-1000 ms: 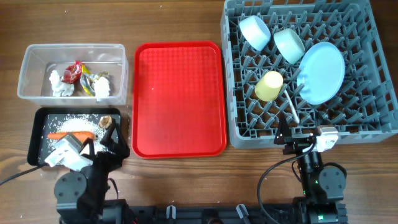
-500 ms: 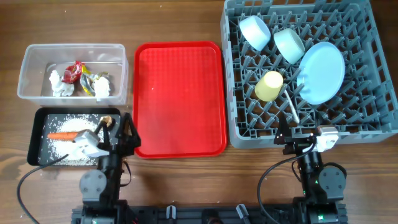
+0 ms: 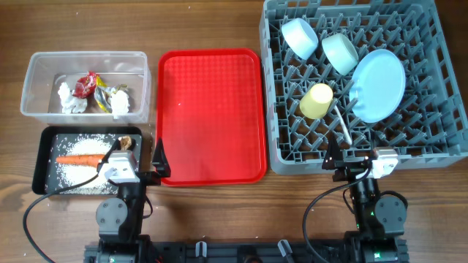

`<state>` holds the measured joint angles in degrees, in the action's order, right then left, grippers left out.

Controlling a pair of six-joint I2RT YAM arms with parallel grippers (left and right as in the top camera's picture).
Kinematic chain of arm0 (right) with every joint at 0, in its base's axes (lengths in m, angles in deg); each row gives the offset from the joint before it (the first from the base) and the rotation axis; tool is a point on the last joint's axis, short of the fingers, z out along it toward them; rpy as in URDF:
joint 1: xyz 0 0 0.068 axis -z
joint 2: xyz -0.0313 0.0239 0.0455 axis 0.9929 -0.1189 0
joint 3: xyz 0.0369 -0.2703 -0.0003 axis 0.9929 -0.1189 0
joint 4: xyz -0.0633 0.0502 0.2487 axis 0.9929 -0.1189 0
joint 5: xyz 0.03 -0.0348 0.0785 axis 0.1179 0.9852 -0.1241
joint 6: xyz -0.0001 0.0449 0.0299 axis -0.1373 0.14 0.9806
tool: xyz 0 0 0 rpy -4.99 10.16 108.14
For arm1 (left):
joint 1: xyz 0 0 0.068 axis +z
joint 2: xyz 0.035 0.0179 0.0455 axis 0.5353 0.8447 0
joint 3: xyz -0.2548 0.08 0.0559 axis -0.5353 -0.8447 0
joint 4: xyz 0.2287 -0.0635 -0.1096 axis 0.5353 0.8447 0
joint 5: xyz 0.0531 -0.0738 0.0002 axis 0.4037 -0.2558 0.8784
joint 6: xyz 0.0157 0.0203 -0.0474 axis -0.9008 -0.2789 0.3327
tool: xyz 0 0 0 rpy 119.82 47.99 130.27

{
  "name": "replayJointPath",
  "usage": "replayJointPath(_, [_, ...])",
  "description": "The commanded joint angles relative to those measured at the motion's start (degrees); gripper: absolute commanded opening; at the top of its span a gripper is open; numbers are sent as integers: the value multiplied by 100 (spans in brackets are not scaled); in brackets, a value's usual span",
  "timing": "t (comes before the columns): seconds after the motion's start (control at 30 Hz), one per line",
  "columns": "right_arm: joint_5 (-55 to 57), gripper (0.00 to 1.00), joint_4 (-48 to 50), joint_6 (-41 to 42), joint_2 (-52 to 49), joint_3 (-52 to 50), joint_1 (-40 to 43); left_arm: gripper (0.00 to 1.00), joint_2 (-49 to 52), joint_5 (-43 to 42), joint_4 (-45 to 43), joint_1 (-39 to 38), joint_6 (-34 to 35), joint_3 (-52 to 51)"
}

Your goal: Sort waste into correct bins and load items into the dishwasher rack

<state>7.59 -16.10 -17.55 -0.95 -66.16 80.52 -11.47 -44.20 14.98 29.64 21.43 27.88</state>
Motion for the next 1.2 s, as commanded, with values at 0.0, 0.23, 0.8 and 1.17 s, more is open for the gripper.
replayJointPath(0.0, [76, 100, 17, 59, 68, -7, -7, 100, -57, 7, -9, 146, -455, -26])
replayJointPath(0.23, [76, 100, 17, 59, 68, -7, -7, 100, -57, -184, 9, 295, -435, -26])
replayJointPath(0.8, [76, 100, 17, 57, 68, -7, -7, 100, -52, -181, 9, 590, -435, -26])
replayJointPath(1.17, [76, 100, 17, 57, 68, -7, -7, 100, -44, -184, 9, 590, -435, -26])
